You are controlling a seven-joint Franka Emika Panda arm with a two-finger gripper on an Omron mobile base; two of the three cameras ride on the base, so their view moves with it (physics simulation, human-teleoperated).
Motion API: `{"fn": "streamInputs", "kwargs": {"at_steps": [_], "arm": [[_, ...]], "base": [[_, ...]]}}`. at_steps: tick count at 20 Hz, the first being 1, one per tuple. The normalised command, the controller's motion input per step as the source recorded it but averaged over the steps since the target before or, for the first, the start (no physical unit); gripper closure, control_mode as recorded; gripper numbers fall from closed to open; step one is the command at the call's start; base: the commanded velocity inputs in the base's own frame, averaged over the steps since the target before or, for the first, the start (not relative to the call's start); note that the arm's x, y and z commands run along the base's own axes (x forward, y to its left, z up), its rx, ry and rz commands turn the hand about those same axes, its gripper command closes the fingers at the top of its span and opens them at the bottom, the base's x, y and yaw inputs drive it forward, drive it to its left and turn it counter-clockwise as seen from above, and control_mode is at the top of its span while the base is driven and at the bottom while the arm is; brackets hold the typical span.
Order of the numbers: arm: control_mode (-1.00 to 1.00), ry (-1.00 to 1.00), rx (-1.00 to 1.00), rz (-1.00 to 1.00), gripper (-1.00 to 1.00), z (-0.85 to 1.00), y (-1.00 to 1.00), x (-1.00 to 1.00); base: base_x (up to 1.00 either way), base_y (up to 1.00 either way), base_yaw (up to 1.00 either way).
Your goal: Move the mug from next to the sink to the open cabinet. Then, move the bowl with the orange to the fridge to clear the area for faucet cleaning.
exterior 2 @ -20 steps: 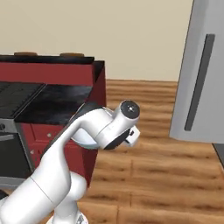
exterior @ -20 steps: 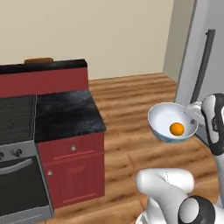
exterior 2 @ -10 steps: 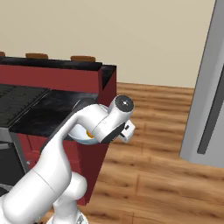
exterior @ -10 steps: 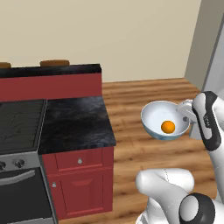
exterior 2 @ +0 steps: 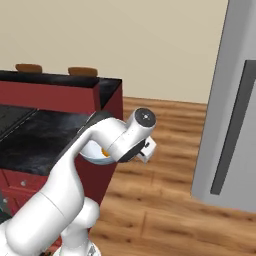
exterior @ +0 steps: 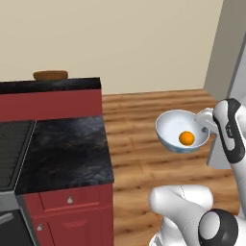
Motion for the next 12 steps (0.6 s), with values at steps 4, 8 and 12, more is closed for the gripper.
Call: {"fn": "streamInputs", "kwargs": {"at_steps": [4,8,12], "arm": [[1.00,0.00,0.00,0.00,1.00,0.00,0.00,0.00],[1.00,0.00,0.00,0.00,1.00,0.00,0.00,0.00],[1.00,0.00,0.00,0.00,1.00,0.00,0.00,0.00]], "base": [[0.77,0.00,0.00],[0.82,0.00,0.00],[0.82,0.00,0.00]]}}
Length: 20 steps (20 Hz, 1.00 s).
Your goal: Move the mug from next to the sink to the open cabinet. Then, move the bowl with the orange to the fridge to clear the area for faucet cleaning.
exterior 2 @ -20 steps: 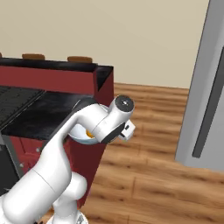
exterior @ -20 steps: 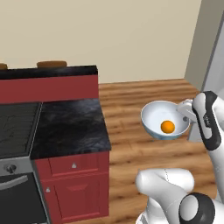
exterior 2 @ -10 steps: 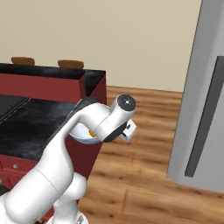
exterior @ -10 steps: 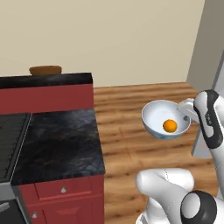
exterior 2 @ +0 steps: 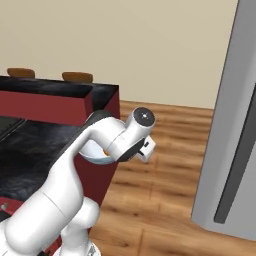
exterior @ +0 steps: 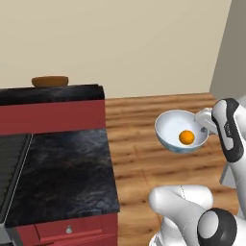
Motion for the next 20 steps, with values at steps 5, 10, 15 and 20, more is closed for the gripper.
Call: {"fn": "streamInputs", "kwargs": {"at_steps": [5,10,15,20], "arm": [[1.00,0.00,0.00,0.00,1.00,0.00,0.00,0.00],[1.00,0.00,0.00,0.00,1.00,0.00,0.00,0.00],[1.00,0.00,0.00,0.00,1.00,0.00,0.00,0.00],[1.00,0.00,0.00,0.00,1.00,0.00,0.00,0.00]], "base": [[0.85,-0.21,-0.01],[0.08,-0.45,-0.02],[-0.55,-0.54,-0.01],[0.07,-0.08,0.00]]}}
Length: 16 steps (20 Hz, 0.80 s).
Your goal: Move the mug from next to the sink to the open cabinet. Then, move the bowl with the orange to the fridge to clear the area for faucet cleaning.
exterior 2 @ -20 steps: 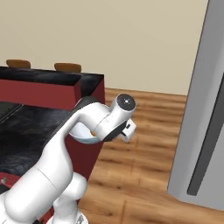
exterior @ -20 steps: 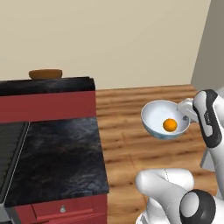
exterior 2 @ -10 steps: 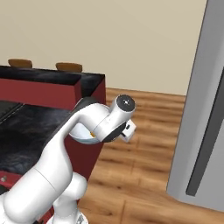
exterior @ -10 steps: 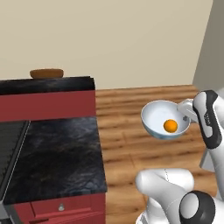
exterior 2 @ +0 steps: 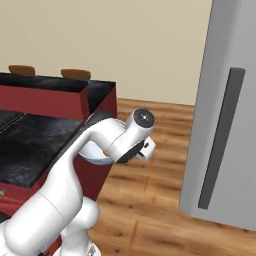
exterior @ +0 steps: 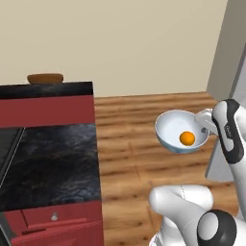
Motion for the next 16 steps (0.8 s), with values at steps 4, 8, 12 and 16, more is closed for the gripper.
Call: {"fn": "streamInputs", "kwargs": {"at_steps": [4,8,12,16], "arm": [[1.00,0.00,0.00,0.00,1.00,0.00,0.00,0.00],[1.00,0.00,0.00,0.00,1.00,0.00,0.00,0.00],[1.00,0.00,0.00,0.00,1.00,0.00,0.00,0.00],[1.00,0.00,0.00,0.00,1.00,0.00,0.00,0.00]], "base": [[0.84,0.19,0.00],[1.00,0.00,0.00],[1.00,0.01,0.00],[1.00,-0.01,0.00]]}}
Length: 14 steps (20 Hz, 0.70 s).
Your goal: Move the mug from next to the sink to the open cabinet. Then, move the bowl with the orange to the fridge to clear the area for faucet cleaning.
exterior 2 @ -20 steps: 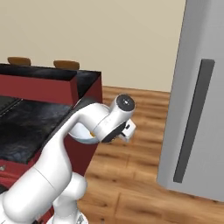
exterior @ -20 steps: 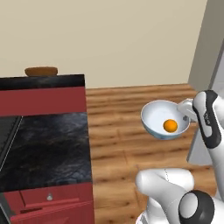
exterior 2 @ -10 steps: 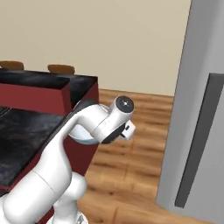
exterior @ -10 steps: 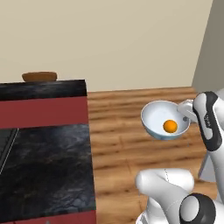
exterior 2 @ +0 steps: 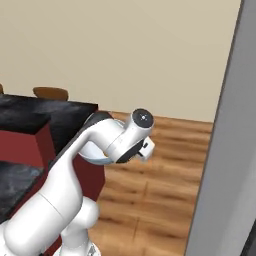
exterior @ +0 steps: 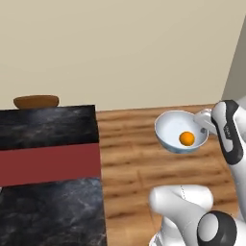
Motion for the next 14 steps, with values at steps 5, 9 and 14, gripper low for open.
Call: {"fn": "streamInputs", "kwargs": {"at_steps": [5,9,14], "arm": [[1.00,0.00,0.00,0.00,1.00,0.00,0.00,0.00],[1.00,0.00,0.00,0.00,1.00,0.00,0.00,0.00],[1.00,0.00,0.00,0.00,1.00,0.00,0.00,0.00]], "base": [[1.00,-0.06,-0.12],[0.88,-0.10,-0.57],[0.61,-0.08,-0.85]]}}
